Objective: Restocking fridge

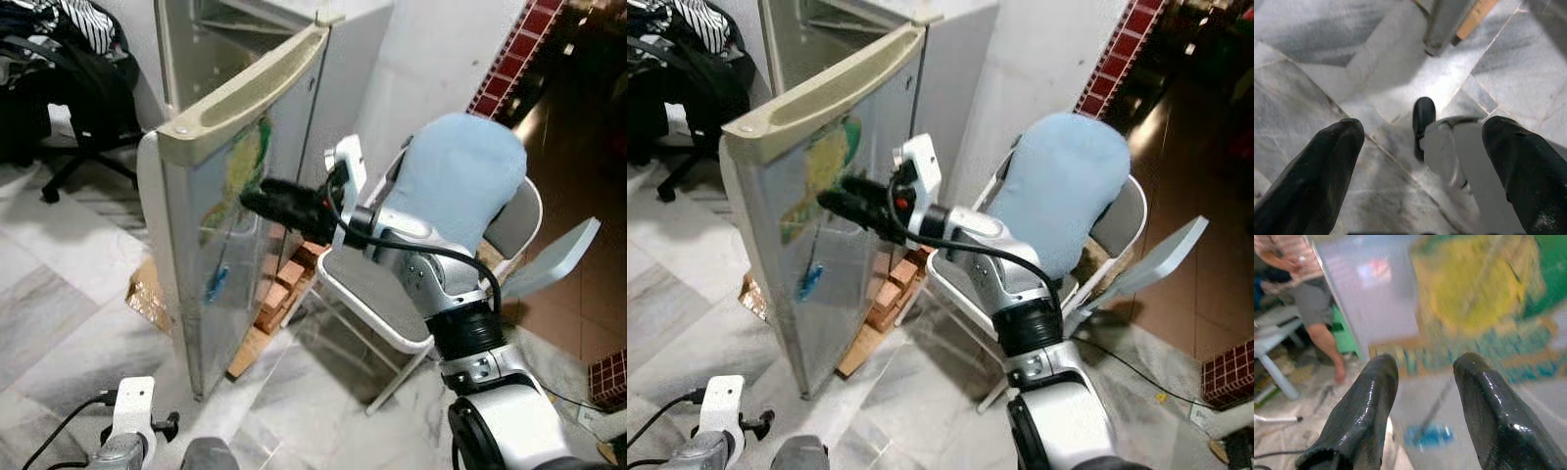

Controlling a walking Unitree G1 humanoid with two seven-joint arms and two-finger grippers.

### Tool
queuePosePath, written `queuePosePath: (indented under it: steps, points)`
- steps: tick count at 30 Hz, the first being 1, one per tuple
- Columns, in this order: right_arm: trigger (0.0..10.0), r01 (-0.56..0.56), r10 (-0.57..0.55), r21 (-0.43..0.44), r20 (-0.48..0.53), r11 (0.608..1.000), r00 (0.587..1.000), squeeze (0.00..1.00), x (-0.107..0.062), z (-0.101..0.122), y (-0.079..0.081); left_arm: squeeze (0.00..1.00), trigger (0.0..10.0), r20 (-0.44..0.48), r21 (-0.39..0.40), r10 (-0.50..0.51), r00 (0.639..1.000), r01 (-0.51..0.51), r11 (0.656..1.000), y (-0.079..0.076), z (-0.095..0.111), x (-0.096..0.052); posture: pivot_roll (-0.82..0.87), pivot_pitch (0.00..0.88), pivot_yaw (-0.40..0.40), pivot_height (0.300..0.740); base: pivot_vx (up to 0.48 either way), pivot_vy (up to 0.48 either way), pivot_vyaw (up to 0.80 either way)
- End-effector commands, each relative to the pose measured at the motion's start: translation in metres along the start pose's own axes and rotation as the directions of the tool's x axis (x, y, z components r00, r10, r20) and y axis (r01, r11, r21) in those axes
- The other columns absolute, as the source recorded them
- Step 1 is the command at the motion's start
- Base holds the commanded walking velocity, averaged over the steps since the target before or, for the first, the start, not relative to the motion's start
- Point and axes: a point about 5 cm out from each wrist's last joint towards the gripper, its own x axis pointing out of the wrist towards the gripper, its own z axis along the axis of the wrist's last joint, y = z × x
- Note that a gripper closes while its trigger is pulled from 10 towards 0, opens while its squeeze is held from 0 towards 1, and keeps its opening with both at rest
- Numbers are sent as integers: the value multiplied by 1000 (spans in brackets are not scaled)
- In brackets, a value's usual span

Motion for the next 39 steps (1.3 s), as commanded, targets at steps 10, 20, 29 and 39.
queuePosePath:
  steps: [10, 20, 29, 39]
  points:
    - [10000, 614, -629, -174, -46, 770, 776, 0, -49, -24, -65, 0, 10000, 266, -77, 185, 946, -171, 982, 28, 65, 0, 113, 0, -157, 740, 0, 0, 0]
    - [10000, 729, -728, -94, 49, 678, 684, 0, -72, -38, -58, 0, 10000, 477, -179, 272, 836, -211, 961, 41, 149, -14, 88, 0, -116, 740, 0, 33, 0]
    - [10000, 774, -778, -121, 24, 622, 628, 0, -69, -40, -63, 0, 10000, 448, -117, 214, 868, -180, 977, 15, 128, -6, 102, 0, -113, 740, 0, 463, 0]
    - [10000, 816, -823, -127, -7, 564, 567, 0, -77, -47, -71, 0, 10000, 445, -90, 206, 872, -185, 979, 9, 120, -6, 115, 0, -125, 740, 0, 48, 464]
